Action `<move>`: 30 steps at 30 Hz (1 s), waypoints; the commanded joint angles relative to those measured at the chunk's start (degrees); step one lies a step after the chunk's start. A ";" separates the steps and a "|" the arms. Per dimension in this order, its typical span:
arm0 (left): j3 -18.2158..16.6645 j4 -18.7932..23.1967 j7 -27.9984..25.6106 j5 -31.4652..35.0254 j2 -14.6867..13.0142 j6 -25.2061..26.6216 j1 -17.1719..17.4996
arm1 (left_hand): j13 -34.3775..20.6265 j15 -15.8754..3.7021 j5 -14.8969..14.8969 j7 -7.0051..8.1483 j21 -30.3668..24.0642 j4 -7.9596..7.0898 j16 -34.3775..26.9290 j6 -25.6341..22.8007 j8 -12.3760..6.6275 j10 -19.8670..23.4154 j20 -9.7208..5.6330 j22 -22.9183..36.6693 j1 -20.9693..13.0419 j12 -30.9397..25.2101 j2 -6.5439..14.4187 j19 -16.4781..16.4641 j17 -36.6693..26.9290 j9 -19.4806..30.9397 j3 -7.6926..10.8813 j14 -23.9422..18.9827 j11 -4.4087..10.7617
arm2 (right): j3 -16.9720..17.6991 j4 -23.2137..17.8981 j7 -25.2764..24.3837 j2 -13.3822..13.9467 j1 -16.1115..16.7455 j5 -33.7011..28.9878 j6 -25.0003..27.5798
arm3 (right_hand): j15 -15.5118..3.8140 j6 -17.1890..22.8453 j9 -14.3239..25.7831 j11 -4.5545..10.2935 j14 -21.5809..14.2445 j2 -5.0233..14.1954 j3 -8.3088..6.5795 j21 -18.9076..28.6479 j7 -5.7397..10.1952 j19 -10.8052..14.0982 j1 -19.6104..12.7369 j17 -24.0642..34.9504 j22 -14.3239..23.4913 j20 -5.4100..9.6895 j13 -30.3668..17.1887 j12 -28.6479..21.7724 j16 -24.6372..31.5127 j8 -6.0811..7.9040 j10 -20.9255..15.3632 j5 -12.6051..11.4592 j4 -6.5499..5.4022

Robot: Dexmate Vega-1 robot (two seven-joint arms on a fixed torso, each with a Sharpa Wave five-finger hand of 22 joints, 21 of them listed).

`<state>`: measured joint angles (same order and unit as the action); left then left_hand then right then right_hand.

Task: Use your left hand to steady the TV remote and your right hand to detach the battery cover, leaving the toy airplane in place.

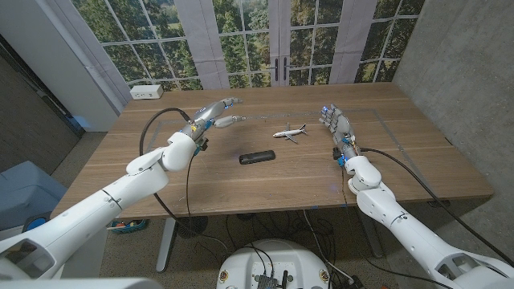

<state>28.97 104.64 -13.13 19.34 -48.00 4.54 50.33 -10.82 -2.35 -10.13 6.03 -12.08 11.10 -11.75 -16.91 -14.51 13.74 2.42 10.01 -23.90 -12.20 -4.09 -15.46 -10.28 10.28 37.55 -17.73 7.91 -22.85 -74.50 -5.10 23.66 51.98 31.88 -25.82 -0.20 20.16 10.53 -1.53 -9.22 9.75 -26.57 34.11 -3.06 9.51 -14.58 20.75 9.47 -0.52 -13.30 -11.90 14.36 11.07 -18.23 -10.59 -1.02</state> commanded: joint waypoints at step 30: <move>2.73 12.83 10.02 10.27 -5.47 14.57 1.98 | -0.42 -6.73 0.39 0.13 -0.35 -0.31 -0.57 -5.62 -1.83 6.95 -1.58 0.30 -9.34 -1.03 -4.26 -3.54 -0.32 0.27 -2.44 -4.31 1.85 | 1.00 -6.94 -3.43 1.64 6.07 -2.18 -1.80 | -0.01 0.51 0.17 -0.28 -0.56 -0.18 -0.08 -1.17 0.12 1.11 -0.51 -0.01 0.15 -0.17 0.00 -0.44 0.56 0.30 -0.47 0.32 1.03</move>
<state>30.88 114.42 -5.83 27.12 -52.24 15.82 51.84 -11.10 -2.45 -9.73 6.25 -12.08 10.86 -11.98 -22.03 -16.14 20.09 0.92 10.00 -32.24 -12.92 -8.22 -18.26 -10.27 10.27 35.57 -21.30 9.75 -22.09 -79.48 -7.54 24.77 56.42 30.39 -27.33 -0.20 20.15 10.52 -1.53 -9.22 9.74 -26.33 33.24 -3.06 10.12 -14.57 20.75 9.46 -0.72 -13.31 -11.90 14.63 11.07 -18.22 -10.38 -0.31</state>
